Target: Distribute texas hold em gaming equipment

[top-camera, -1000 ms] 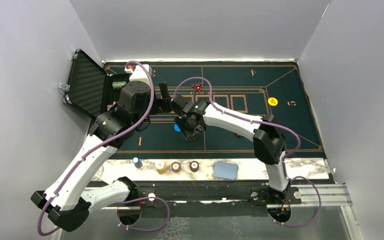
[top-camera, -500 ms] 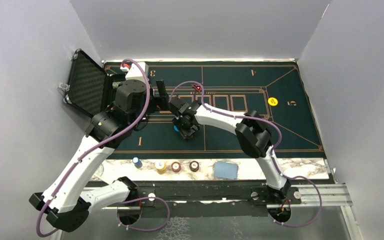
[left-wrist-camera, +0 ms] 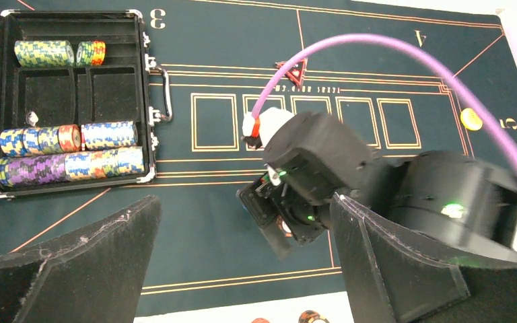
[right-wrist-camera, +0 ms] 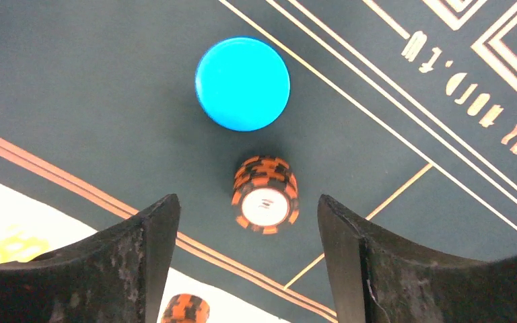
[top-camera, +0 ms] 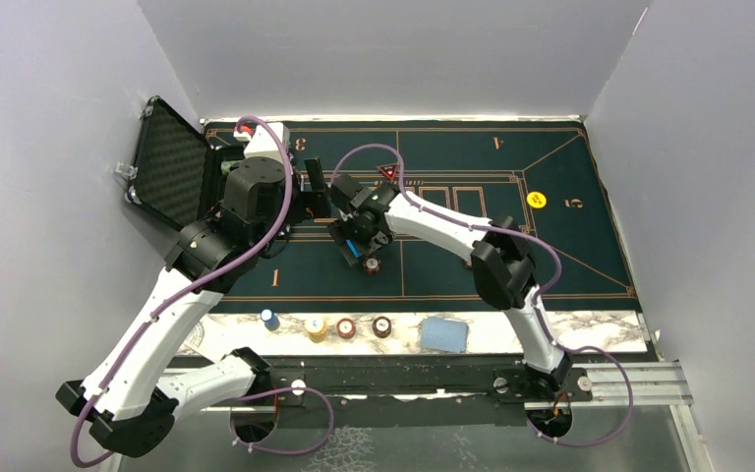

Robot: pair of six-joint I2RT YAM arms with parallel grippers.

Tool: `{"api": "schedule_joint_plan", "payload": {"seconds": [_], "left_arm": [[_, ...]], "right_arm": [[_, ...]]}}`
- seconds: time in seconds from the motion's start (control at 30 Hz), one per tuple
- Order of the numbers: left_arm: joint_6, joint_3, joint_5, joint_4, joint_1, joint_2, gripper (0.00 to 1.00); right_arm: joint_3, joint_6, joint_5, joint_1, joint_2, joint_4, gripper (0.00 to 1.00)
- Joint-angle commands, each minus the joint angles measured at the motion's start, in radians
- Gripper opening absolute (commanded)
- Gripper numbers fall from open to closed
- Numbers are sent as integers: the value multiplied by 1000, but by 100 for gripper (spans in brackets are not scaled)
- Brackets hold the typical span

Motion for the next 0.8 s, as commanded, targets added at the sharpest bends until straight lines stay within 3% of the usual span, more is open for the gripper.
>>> {"api": "schedule_joint_plan", "payload": {"seconds": [0.0, 0.13, 0.2, 0.47, 0.77], "left_arm": [[21, 30, -31, 9, -2, -2, 99], [25, 19, -14, 26, -2, 7, 99], [15, 12, 3, 33, -2, 4, 99], [4, -20, 51, 52, -2, -14, 99], [-7, -12, 55, 51, -2, -24, 99]], "right_arm": [[14, 59, -62, -6, -173, -180, 79], [-390, 67, -181, 32, -418, -42, 86], [-492, 78, -180, 79, -476, -14, 91], [-592, 146, -159, 233, -461, 96, 98], [-526, 163, -48, 265, -308, 113, 88]]}}
